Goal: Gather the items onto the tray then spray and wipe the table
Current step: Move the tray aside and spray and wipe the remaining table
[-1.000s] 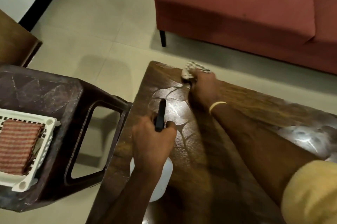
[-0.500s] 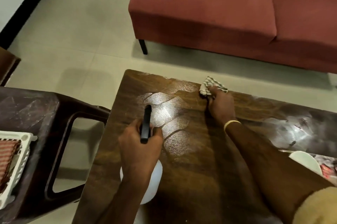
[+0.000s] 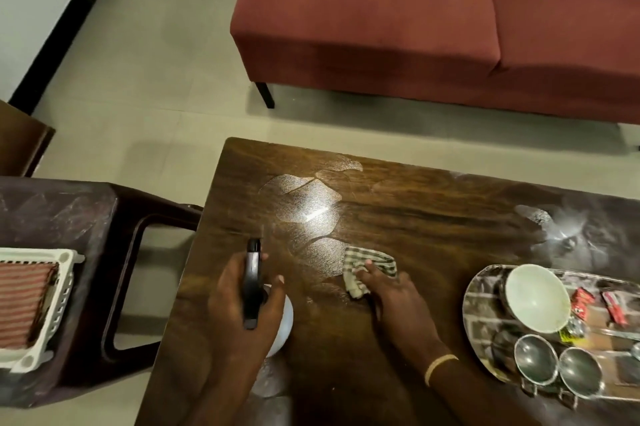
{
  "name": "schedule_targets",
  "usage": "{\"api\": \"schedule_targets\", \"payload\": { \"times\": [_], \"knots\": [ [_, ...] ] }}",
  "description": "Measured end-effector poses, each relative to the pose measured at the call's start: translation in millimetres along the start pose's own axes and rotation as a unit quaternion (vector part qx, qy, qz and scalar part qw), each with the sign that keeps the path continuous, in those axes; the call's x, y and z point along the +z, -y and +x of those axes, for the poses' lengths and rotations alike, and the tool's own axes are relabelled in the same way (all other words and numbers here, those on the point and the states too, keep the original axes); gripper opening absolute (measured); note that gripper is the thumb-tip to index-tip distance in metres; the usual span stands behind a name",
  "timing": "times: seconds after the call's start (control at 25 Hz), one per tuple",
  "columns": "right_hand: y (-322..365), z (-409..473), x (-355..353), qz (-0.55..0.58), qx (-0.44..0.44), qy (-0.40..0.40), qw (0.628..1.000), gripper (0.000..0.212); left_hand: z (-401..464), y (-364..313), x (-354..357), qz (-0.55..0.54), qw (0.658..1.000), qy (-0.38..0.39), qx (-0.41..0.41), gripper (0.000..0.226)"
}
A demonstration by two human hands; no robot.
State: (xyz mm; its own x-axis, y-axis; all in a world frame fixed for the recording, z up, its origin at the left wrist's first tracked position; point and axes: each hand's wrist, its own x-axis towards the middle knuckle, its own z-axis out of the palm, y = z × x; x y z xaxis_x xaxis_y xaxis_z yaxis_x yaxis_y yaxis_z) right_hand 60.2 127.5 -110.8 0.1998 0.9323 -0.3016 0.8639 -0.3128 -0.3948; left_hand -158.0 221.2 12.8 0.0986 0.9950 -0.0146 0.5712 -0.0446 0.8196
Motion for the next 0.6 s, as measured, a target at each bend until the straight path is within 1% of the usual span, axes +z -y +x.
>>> {"api": "schedule_targets", "payload": {
  "times": [0.08, 0.2, 0.24, 0.28, 0.32, 0.36, 0.4, 0.44, 0.48, 0.52, 0.6],
  "knots": [
    [-6, -16, -3, 0.035, 0.078, -0.01, 0.996, 0.048, -17, -2, -5, -0.006, 1.0, -0.006, 0.004, 0.04],
    [10, -39, -13, 0.161, 0.087, 0.028, 0.983, 0.039, -44, -7, -7, -0.027, 0.999, -0.003, -0.038, 0.047],
    [16, -47, -20, 0.228, 0.101, 0.048, 0.967, 0.034, -53, -14, -9, -0.043, 0.998, 0.003, -0.052, 0.049],
    [22, -56, -31, 0.315, 0.145, 0.074, 0.935, 0.03, -62, -23, -13, -0.055, 0.997, 0.005, -0.063, 0.049],
    [27, -64, -40, 0.411, 0.198, 0.095, 0.885, 0.027, -69, -33, -18, -0.069, 0.995, 0.001, -0.072, 0.049],
    [34, -75, -50, 0.494, 0.249, 0.112, 0.825, 0.026, -78, -44, -24, -0.07, 0.994, -0.01, -0.081, 0.049],
    [40, -88, -60, 0.558, 0.287, 0.126, 0.769, 0.026, -89, -54, -29, -0.053, 0.995, -0.025, -0.081, 0.053],
    [45, -100, -69, 0.595, 0.304, 0.132, 0.732, 0.026, -101, -63, -35, -0.02, 0.996, -0.039, -0.076, 0.058],
    [51, -111, -79, 0.615, 0.31, 0.135, 0.712, 0.025, -111, -72, -41, 0.002, 0.996, -0.053, -0.069, 0.063],
    [56, -121, -88, 0.626, 0.307, 0.137, 0.704, 0.024, -119, -84, -49, 0.002, 0.995, -0.053, -0.084, 0.064],
    [66, -133, -98, 0.63, 0.301, 0.133, 0.704, 0.021, -132, -98, -59, -0.03, 0.991, -0.051, -0.12, 0.071]
  ]
}}
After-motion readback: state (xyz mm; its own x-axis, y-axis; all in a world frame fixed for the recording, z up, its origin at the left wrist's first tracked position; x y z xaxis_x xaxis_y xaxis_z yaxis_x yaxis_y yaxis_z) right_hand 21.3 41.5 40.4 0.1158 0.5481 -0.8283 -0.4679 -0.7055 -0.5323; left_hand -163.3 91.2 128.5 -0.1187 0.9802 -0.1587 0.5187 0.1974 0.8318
